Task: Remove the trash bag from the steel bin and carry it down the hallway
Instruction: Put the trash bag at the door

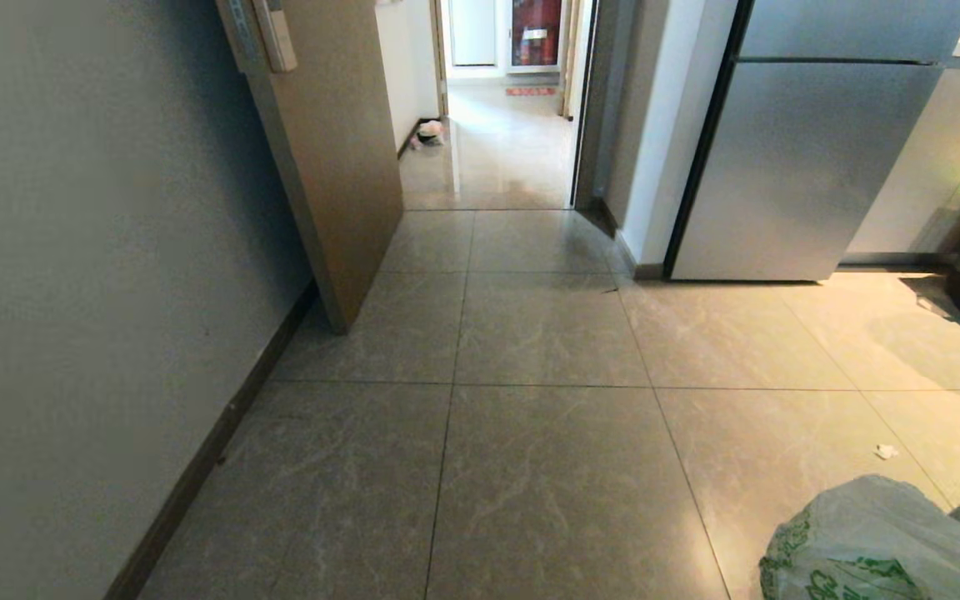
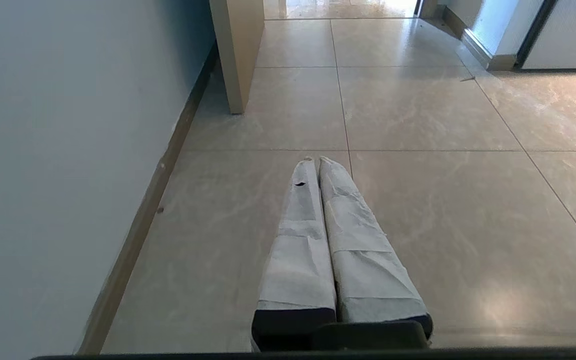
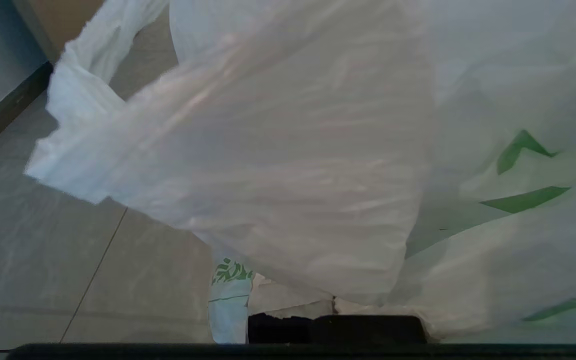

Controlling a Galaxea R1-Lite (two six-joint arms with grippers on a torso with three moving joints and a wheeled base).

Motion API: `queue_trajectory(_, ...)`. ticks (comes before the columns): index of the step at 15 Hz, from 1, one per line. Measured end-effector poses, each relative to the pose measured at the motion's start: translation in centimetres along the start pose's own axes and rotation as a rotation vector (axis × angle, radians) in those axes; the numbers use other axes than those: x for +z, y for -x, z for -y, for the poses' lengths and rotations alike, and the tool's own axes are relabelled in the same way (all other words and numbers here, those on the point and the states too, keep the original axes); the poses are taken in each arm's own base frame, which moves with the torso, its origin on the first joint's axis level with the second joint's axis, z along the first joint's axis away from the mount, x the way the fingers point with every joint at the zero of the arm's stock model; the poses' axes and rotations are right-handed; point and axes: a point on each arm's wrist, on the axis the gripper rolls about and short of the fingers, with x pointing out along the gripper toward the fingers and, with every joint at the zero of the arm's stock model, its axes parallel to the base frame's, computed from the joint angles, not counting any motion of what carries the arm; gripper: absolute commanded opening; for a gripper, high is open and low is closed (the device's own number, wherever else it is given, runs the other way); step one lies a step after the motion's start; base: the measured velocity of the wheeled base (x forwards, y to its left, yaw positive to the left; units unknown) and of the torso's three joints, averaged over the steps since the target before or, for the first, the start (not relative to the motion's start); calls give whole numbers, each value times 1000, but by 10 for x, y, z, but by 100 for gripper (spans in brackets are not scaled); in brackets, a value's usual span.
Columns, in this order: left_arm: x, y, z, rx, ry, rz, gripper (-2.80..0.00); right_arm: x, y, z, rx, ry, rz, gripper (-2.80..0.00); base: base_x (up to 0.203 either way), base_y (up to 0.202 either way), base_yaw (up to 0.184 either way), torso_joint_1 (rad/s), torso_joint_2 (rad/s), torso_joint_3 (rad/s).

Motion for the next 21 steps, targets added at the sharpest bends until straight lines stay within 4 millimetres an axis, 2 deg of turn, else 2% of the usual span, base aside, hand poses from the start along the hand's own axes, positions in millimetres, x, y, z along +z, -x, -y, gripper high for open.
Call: queue_trajectory(21, 0, 0, 0, 0, -1, 0, -280, 0, 0, 0, 0, 0, 0, -280, 191, 0, 1, 2, 2, 2)
